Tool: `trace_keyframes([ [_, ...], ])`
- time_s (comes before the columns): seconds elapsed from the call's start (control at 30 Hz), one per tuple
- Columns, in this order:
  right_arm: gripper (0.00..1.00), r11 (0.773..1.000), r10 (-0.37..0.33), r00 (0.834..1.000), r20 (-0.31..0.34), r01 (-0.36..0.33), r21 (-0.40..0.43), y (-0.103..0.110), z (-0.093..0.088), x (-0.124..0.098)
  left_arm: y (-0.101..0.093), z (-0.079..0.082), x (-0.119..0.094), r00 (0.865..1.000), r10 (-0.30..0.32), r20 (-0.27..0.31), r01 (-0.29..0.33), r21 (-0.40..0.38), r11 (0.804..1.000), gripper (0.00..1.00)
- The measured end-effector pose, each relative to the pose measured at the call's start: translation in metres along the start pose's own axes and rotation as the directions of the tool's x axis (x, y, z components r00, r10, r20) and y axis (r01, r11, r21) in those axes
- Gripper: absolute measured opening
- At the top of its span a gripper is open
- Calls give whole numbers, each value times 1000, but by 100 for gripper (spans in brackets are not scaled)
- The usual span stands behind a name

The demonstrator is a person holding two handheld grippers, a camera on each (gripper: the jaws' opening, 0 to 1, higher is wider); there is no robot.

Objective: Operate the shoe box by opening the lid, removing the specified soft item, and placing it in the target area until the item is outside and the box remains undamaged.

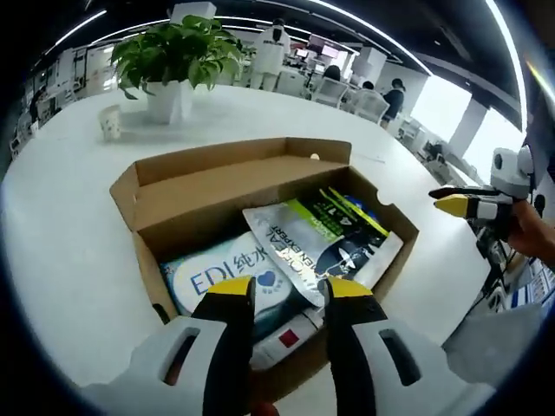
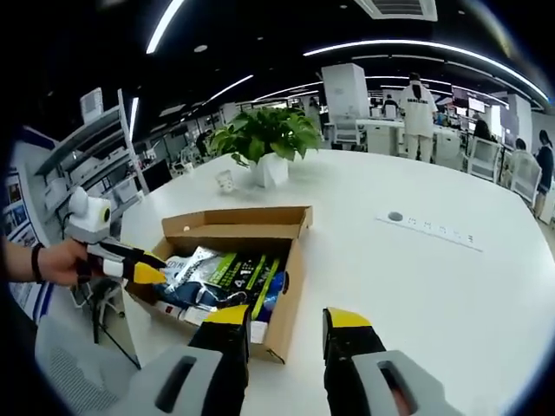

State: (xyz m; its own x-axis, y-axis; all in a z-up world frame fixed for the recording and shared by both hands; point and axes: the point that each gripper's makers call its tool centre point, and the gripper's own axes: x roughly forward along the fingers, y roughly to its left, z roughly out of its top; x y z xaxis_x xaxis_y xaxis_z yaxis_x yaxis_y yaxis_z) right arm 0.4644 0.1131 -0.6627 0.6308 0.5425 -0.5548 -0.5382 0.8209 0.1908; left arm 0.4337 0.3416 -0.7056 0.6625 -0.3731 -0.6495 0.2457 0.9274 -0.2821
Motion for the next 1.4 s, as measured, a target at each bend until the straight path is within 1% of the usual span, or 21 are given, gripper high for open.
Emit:
trace_keyframes([
  [0.13, 30, 1000, -5, 1000, -2, 5, 0, -1, -3, -4, 1, -3, 7, 1000, -5, -17, 4, -14, 1000, 31],
  [0.2, 29, 1000, -8, 1000, -3, 8, -1, -1, -4, -6, 0, -3, 9, 1000, -14, -19, 13, -43, 999, 30],
  [0.43, 29, 1000, -15, 1000, -5, 15, -6, -1, -6, -10, -5, -5, 20, 999, -34, -42, 31, -72, 997, 28],
  [0.53, 29, 1000, -13, 1000, -12, 13, -16, 1, -9, -12, -8, -2, 22, 998, -47, -31, 43, -109, 993, 26],
  [0.57, 29, 1000, -13, 1000, -15, 12, -17, 0, -9, -12, -10, 0, 24, 998, -55, -26, 51, -135, 989, 26],
  [0.73, 29, 1000, -13, 1000, -18, 12, -17, 1, -11, -12, -13, 3, 27, 998, -62, -22, 57, -155, 986, 25],
  [0.9, 29, 1000, -7, 1000, -24, 7, -20, 4, -11, -10, -17, 4, 30, 997, -75, 1, 73, -239, 968, 23],
  [0.97, 29, 1000, -6, 1000, -25, 6, -19, 4, -12, -9, -19, 3, 30, 996, -85, 14, 86, -288, 954, 22],
  [1.03, 29, 1000, -5, 1000, -26, 4, -18, 5, -12, -8, -21, -2, 30, 995, -96, -3, 90, -299, 950, 19],
  [1.07, 29, 1000, -4, 1000, -26, 3, -19, 5, -12, -8, -21, -4, 29, 996, -94, -9, 87, -297, 951, 17],
  [1.1, 29, 1000, -4, 1000, -26, 3, -20, 6, -12, -8, -21, -8, 29, 996, -90, -25, 78, -292, 953, 16],
  [1.13, 29, 1000, -4, 1000, -26, 3, -21, 6, -12, -8, -20, -10, 29, 996, -90, -28, 78, -295, 952, 15],
  [1.23, 28, 1000, -4, 1000, -24, 4, -19, 6, -12, -7, -23, -18, 27, 993, -112, -38, 94, -331, 939, 15],
  [1.4, 28, 1000, 1, 1000, -30, -2, -21, 8, -13, -5, -27, -16, 30, 992, -122, -40, 100, -345, 933, 15],
])
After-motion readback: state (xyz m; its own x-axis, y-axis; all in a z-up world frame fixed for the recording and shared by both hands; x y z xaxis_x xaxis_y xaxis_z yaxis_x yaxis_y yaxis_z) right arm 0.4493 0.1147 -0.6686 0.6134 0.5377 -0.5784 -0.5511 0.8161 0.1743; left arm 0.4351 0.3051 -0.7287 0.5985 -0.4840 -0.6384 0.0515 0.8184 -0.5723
